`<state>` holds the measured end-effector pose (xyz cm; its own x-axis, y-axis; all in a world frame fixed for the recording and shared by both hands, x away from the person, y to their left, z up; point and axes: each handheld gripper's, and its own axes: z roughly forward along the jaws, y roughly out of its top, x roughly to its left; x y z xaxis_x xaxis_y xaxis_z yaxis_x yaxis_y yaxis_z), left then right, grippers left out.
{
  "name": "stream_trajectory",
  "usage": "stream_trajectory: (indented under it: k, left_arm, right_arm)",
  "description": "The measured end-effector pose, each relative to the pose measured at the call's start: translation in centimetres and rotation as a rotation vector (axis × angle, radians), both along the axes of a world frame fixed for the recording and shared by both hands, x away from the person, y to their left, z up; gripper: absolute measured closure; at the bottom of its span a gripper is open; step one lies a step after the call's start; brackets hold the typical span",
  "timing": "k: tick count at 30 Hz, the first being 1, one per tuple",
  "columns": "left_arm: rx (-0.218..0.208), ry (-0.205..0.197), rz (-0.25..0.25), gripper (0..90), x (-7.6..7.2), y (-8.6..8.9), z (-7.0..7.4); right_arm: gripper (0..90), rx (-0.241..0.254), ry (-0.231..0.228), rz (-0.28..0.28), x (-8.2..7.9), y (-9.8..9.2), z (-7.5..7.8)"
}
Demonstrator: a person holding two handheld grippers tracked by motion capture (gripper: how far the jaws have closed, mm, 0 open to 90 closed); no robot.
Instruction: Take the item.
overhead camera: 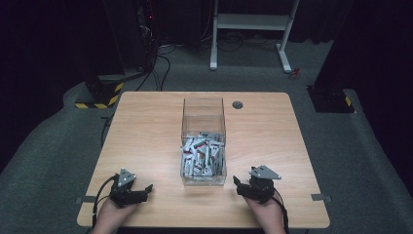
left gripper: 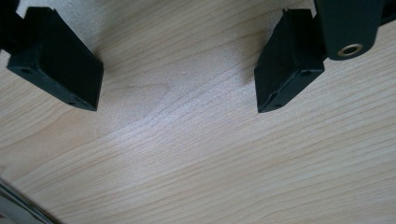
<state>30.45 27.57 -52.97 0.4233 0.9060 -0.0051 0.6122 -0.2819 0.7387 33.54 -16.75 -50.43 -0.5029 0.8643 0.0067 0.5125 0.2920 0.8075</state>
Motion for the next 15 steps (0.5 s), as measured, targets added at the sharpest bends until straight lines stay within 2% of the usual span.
stream_trajectory:
  k: [15]
  left_arm:
    - [0.000,0.000,0.000,15.8,0.00,0.00,0.00]
  right_arm:
    - [20.4,0.049,-0.081,-0.001,-0.55,-0.35,0.81]
